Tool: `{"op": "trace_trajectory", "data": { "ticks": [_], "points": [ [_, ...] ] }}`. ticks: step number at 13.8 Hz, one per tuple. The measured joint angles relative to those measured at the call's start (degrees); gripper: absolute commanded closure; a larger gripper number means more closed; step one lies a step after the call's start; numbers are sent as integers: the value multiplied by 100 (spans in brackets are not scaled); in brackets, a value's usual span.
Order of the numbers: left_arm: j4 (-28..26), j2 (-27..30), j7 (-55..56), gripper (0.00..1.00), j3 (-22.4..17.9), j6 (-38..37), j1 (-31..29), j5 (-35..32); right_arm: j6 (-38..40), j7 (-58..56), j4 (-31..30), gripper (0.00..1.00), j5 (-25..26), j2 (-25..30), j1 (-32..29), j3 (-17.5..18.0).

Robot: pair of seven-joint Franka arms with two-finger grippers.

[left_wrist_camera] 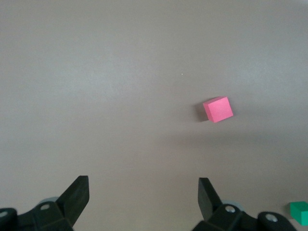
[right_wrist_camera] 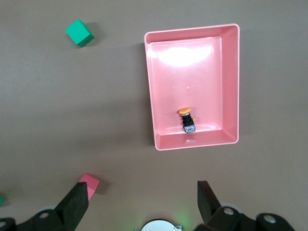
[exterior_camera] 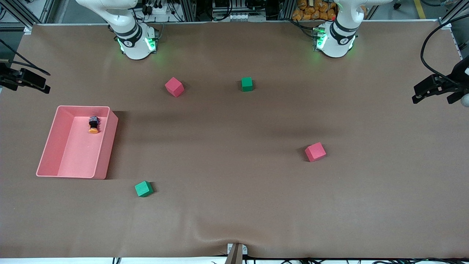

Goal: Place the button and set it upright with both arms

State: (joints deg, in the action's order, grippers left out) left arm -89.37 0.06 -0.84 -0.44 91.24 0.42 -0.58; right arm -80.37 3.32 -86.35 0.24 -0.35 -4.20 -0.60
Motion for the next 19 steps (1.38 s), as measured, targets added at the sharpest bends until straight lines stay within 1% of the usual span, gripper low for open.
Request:
{"op": "trace_trajectory", "data": {
  "ticks": [4, 6, 10, 17, 19],
  "points": [
    [0, 0, -2, 0, -1, -94, -14, 0, 365, -6, -66, 0, -36, -182, -479, -5],
    [4, 0, -2, 0, -1, -101, -16, 0, 242, -19, -299, 0, -33, -354, -558, -4],
    [8, 0, -2, 0, -3, -104, -25, 0, -943, -92, -1404, 0, -29, -556, -891, -7],
    [8, 0, -3, 0, 3, -117, -23, 0, -2954, -861, -3001, 0, -29, -621, -1172, -8],
    [8, 0, -3, 0, 3, -122, -23, 0, -3304, -1008, -3293, 0, -29, -631, -1194, -8]
  ]
}}
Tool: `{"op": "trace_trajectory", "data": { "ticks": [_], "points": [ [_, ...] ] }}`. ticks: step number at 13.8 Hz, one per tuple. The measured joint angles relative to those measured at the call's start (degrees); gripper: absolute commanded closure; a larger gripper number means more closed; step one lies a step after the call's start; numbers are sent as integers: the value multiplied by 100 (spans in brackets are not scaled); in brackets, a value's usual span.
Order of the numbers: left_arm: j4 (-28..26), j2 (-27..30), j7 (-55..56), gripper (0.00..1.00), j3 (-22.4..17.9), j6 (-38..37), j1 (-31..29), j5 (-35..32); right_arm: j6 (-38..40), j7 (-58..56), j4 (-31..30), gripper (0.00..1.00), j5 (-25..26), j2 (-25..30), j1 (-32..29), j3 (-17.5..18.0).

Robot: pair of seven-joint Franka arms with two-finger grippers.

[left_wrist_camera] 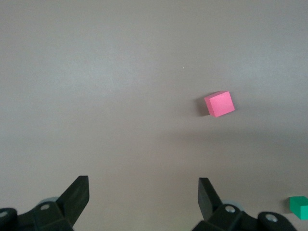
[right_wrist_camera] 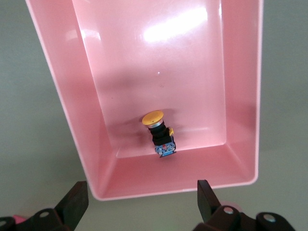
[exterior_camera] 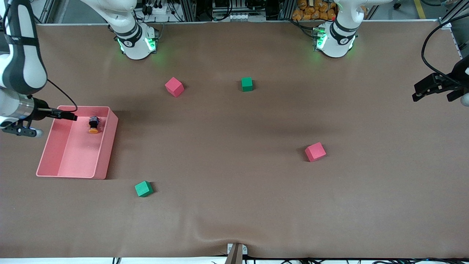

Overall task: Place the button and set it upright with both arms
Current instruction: 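Reach the right gripper into the pink bin above the yellow button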

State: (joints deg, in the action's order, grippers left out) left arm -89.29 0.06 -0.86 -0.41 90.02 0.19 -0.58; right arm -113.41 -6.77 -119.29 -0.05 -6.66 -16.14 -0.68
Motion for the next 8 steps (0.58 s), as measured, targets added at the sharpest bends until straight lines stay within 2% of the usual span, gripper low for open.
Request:
{"op": "trace_trajectory", "data": {
  "ticks": [8],
  "points": [
    [0, 0, 0, 0, -1, -5, -4, 0, -314, -454, -73, 0, 0, -114, -11, 1]
  ]
}}
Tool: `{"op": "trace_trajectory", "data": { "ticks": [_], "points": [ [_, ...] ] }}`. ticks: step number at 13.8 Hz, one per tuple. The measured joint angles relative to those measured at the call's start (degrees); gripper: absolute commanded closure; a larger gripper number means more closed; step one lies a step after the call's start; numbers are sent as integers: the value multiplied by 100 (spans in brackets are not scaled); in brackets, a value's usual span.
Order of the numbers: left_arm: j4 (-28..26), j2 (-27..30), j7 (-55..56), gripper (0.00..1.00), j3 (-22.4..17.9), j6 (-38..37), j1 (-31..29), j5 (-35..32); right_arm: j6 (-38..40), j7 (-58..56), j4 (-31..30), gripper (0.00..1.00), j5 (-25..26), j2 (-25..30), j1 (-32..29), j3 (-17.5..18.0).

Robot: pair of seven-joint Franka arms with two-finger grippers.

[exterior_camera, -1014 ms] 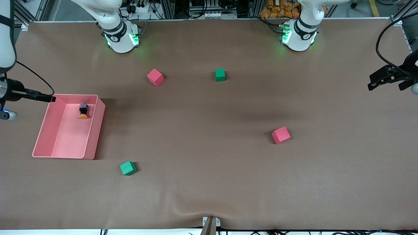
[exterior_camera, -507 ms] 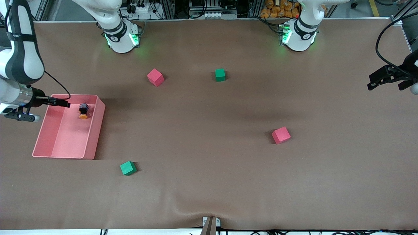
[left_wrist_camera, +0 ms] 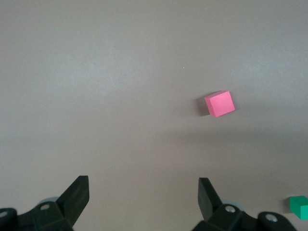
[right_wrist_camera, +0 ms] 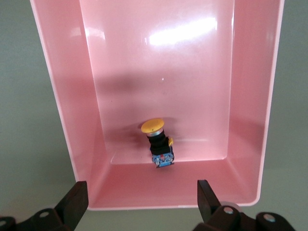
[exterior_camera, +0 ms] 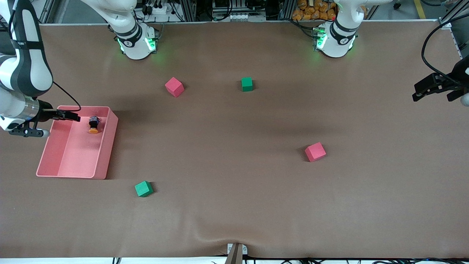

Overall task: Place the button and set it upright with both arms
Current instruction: 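Reach the right gripper into the pink bin above the yellow button, then lower the right gripper and close it around the yellow button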

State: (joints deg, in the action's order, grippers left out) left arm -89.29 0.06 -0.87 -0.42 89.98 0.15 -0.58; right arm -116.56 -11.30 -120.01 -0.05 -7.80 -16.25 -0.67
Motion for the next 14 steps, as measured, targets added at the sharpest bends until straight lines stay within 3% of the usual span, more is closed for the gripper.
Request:
{"op": "trace_trajectory", "data": {
  "ticks": [7, 14],
  "points": [
    [0, 0, 0, 0, -7, 0, -6, -2, -578, -429, -160, 0, 0, -354, -306, -2],
    [0, 0, 0, 0, -27, 0, -17, -11, -1951, -432, -717, 0, 0, -998, -307, 52]
  ]
}}
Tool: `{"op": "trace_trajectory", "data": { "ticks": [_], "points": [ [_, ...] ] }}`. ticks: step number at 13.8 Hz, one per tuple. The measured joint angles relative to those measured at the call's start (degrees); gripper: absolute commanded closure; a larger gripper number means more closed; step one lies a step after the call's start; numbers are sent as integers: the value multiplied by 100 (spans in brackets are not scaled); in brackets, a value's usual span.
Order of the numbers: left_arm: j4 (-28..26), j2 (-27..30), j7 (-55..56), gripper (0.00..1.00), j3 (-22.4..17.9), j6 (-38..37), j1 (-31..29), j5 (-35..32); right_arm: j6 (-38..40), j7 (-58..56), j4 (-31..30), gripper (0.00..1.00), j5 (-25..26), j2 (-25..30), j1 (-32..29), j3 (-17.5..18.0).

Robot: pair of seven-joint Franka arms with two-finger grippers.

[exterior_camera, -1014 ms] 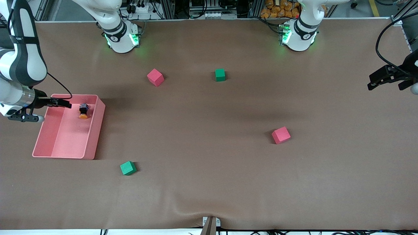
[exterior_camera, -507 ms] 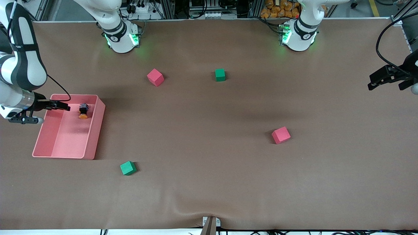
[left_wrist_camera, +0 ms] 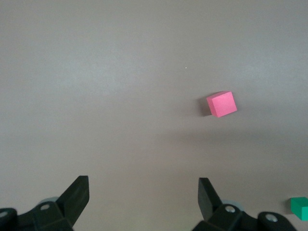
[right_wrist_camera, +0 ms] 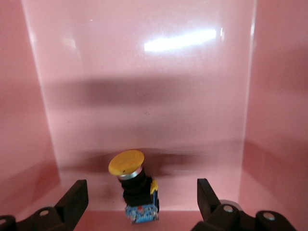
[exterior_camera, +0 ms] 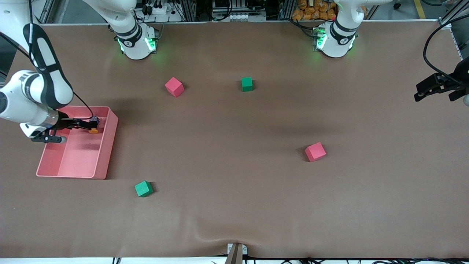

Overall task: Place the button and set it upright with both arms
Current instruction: 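Lower the right gripper and close it around the yellow button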

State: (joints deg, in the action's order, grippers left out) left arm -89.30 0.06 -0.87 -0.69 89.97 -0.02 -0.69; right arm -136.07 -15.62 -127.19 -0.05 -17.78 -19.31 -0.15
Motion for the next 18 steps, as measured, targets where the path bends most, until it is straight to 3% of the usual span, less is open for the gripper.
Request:
{"op": "trace_trajectory", "data": {
  "ticks": [18],
  "points": [
    [0, 0, -4, 0, 0, -1, 0, 0, -84, 602, -251, 0, -19, -87, 372, 16]
  ]
}}
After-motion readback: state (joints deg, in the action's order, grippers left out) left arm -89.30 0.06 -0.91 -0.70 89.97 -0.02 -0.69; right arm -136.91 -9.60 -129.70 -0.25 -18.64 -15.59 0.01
